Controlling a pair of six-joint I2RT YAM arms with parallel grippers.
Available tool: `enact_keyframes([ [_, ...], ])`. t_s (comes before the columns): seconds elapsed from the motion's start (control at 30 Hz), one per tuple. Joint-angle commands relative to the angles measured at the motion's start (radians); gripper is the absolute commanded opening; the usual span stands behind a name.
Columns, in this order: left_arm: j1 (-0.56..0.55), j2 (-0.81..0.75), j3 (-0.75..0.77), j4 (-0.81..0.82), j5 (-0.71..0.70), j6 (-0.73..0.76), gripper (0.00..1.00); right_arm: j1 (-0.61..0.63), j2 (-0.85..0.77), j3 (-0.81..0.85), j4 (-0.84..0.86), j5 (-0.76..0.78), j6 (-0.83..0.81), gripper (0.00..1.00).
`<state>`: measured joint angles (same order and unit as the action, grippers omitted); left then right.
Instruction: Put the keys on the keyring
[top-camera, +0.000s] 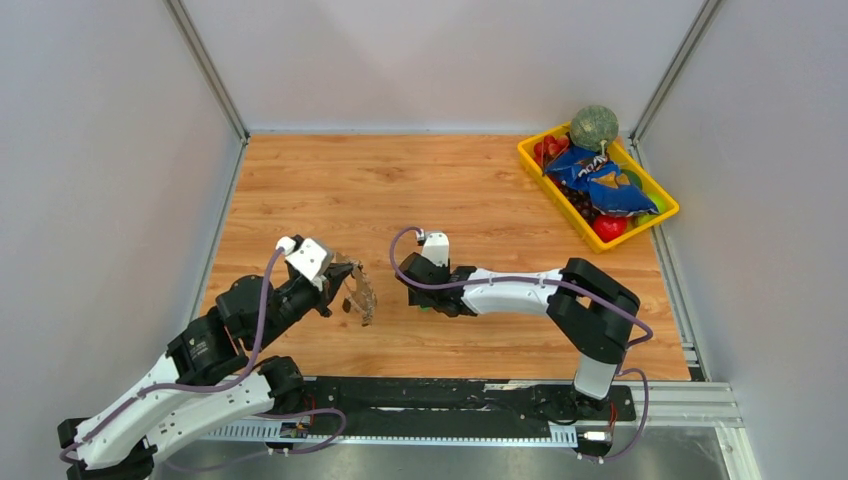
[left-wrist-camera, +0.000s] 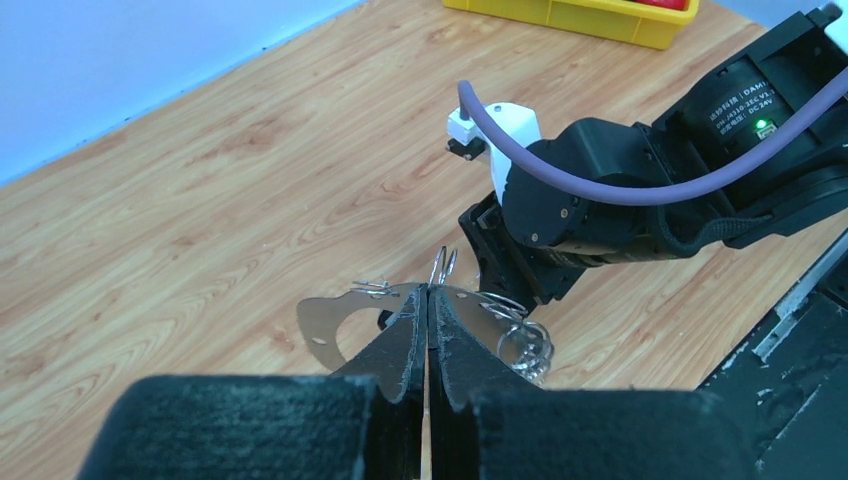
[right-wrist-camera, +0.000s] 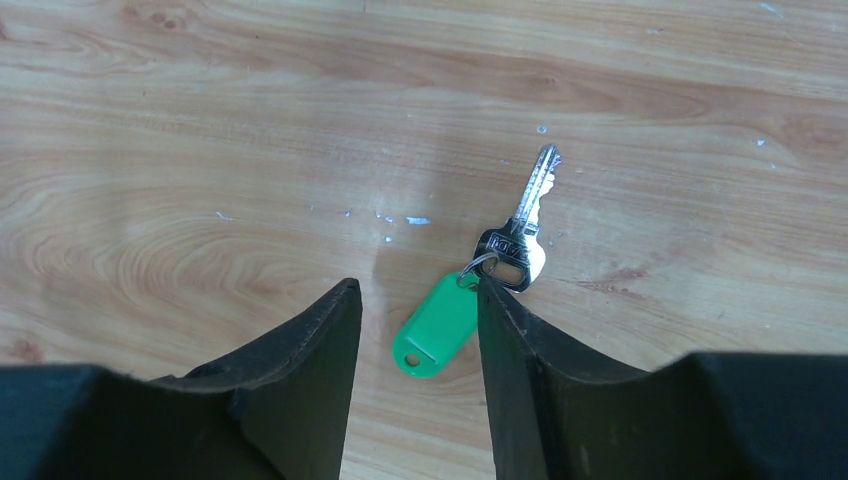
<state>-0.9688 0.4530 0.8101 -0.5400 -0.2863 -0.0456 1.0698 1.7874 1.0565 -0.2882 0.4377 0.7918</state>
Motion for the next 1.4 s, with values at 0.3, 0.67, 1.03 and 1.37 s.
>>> enact_keyframes([
  [0.3, -0.001, -0.040, -0.005, 0.076, -0.006, -0.005, 0.00, 0.027, 0.024, 0.056, -0.001, 0.133, 0.097, 0.49],
  [0.67, -0.001, -0.043, -0.006, 0.078, -0.003, -0.006, 0.00, 0.028, 0.021, 0.052, -0.037, 0.164, 0.098, 0.48],
  [1.03, -0.001, -0.043, -0.007, 0.082, 0.000, -0.005, 0.00, 0.028, 0.038, 0.055, -0.054, 0.179, 0.098, 0.43],
  [1.37, -0.001, -0.048, -0.008, 0.081, 0.000, -0.005, 0.00, 0.027, 0.057, 0.062, -0.061, 0.181, 0.099, 0.36],
])
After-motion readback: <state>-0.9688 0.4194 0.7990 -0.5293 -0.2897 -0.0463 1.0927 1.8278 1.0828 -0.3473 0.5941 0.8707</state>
